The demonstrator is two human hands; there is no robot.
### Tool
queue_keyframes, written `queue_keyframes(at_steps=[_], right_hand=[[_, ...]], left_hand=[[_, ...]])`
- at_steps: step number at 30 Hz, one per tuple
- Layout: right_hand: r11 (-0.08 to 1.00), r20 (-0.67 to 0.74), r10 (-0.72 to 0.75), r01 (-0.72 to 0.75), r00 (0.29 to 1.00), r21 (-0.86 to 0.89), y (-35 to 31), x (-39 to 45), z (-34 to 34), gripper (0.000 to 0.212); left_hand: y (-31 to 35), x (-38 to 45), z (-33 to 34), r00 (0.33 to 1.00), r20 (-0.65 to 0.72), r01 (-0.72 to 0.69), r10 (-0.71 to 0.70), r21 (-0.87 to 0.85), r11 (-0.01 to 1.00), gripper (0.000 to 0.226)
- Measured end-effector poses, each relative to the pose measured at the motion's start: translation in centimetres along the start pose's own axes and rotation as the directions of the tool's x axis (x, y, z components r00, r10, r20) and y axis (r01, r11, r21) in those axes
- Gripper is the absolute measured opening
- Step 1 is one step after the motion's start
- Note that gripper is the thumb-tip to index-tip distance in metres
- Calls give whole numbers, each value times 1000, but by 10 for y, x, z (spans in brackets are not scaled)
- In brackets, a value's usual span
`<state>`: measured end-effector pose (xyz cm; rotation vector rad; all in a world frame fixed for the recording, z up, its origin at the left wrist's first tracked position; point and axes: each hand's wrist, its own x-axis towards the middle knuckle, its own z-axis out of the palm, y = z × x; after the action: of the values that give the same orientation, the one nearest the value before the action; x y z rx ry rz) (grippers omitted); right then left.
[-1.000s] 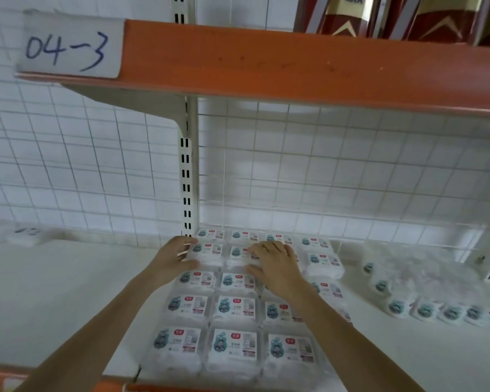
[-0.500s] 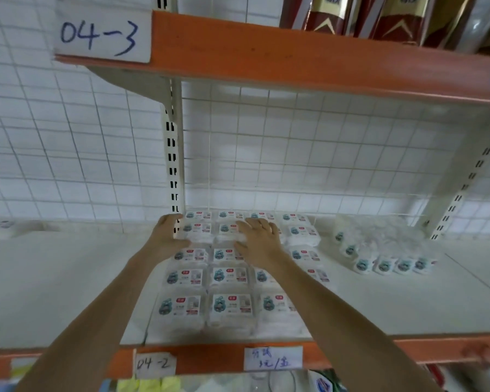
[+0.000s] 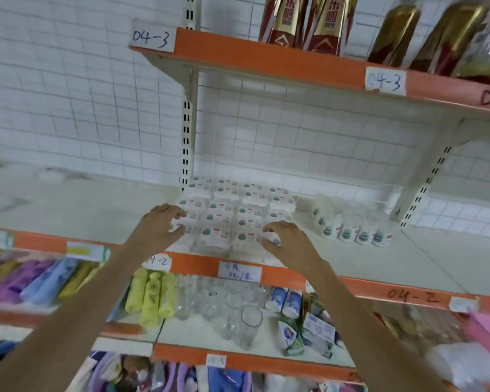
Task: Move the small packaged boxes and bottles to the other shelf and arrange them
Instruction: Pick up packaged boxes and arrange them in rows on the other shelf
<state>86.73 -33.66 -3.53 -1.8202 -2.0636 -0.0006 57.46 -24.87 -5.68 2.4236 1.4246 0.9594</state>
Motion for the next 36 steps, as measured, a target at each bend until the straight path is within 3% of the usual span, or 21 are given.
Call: queue_keyframes(at_steps=[5, 8, 12, 16, 22, 29, 36], right_hand=[[997, 65, -31, 26, 997, 77, -3, -72, 14, 33], [991, 109, -59, 45, 992, 127, -20, -106, 28, 34], [966, 144, -160, 125, 977, 227, -63, -132, 52, 32], [920, 177, -293, 227, 940, 320, -134, -124, 78, 31], [836, 150, -473, 389, 868, 386, -255, -88, 118, 31], [790, 142, -485, 363, 863, 493, -386, -35, 165, 31], [796, 140, -477, 359, 867, 487, -479, 17, 202, 31]], left_hand=[[29, -99, -19, 997, 57, 46, -51, 83, 995, 69], [29, -154, -35, 994, 80, 66, -80, 168, 984, 66], [6, -228, -68, 971, 73, 211, -229, 199, 957, 56], [-20, -292, -111, 928, 16, 363, -373, 202, 910, 28], [-76, -357, -175, 855, -98, 517, -509, 232, 824, 25], [-180, -388, -244, 829, -172, 559, -532, 227, 798, 22], [-284, -377, -306, 828, -141, 561, -543, 245, 791, 27]])
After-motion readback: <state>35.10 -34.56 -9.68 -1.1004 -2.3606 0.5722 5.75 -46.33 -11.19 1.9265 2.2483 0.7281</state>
